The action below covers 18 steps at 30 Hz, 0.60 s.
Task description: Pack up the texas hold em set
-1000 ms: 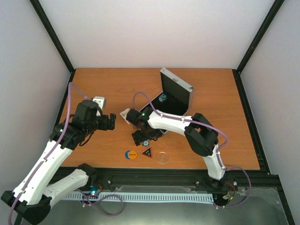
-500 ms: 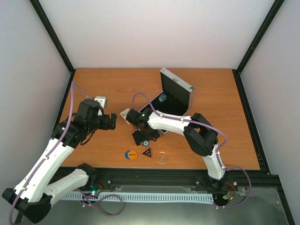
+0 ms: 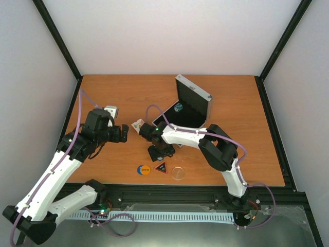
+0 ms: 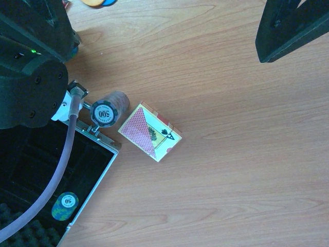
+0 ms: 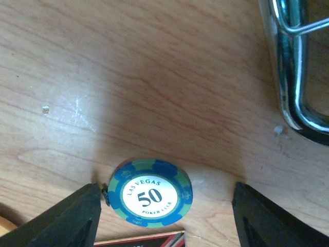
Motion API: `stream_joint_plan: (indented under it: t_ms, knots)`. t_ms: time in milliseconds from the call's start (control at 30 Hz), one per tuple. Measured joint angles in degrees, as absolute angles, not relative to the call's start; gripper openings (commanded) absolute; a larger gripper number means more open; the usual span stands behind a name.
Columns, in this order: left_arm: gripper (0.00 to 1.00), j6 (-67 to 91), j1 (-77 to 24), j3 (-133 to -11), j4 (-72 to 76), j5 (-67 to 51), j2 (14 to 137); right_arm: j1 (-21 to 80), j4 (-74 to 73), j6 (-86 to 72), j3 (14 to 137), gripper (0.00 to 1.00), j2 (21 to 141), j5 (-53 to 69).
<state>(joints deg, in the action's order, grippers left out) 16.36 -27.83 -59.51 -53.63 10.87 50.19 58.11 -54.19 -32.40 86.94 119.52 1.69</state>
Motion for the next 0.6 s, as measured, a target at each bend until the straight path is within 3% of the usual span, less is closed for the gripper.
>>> stream_joint_plan:
  t_ms: [600]
  knots:
    - [1.0,16.8,-27.9,-59.5,-53.6,10.7,50.1,60.9,-54.2,-33.9,88.8,0.55,120.9,-1.2]
